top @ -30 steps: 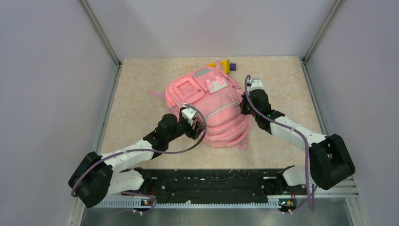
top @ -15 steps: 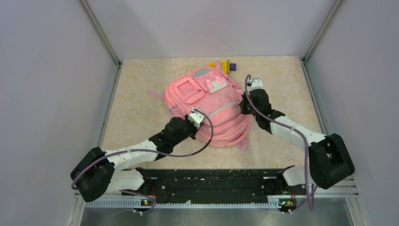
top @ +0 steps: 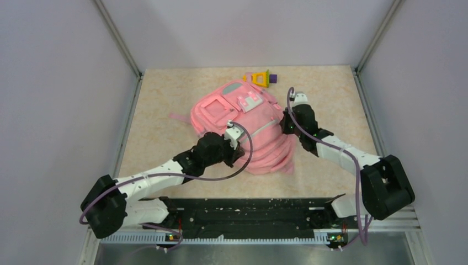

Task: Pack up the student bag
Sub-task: Zip the student bag at the center of the board.

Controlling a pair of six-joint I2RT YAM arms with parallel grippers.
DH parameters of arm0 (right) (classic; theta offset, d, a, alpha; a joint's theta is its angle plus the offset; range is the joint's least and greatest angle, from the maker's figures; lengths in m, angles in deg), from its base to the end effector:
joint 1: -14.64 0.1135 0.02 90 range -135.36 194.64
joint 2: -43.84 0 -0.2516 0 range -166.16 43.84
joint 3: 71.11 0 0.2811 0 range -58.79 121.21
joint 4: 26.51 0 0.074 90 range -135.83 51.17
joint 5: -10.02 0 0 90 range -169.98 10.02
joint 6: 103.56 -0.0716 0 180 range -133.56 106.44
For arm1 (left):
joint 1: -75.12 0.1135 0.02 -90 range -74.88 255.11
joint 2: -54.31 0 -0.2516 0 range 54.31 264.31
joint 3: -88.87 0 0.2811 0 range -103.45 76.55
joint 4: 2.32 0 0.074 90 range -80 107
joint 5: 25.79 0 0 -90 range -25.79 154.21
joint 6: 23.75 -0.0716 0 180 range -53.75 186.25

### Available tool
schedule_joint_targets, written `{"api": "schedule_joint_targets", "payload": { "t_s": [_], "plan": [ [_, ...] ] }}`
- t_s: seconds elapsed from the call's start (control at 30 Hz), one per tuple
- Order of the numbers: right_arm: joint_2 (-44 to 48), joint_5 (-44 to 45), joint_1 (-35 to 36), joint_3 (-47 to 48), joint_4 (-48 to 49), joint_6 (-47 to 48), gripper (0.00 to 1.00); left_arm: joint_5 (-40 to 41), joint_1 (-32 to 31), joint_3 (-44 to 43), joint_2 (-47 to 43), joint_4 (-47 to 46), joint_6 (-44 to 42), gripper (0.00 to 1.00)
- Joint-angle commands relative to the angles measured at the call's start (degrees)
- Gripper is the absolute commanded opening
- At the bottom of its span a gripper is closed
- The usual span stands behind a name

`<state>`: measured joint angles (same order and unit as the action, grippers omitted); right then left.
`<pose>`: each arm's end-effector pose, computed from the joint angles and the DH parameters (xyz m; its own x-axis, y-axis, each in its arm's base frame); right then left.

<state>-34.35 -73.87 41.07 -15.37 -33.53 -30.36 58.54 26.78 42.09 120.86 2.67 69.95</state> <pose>0.3210 0.1511 0.1810 -0.5257 0.0596 -0.8486 -0.2169 0.9552 0.2015 0.2050 -0.2410 0.1884 -0.3296 0.2739 -0.9035 0.7834 0.6134 -0.0999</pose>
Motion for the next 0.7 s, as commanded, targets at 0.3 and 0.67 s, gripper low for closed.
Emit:
{"api": "schedule_joint_targets", "payload": {
  "t_s": [0.3,0.67],
  "plan": [
    [-0.4,-1.2,0.3,-0.2,6.6,-4.6,0.0,-10.4,-5.6,-4.3,12.8,-18.9,39.2,0.0],
    [7.7,3.5,0.3,-1.4,1.0,-2.9,0.26,-0.2,-7.5,-3.5,11.4,-14.2,41.5,0.46]
  ]
}}
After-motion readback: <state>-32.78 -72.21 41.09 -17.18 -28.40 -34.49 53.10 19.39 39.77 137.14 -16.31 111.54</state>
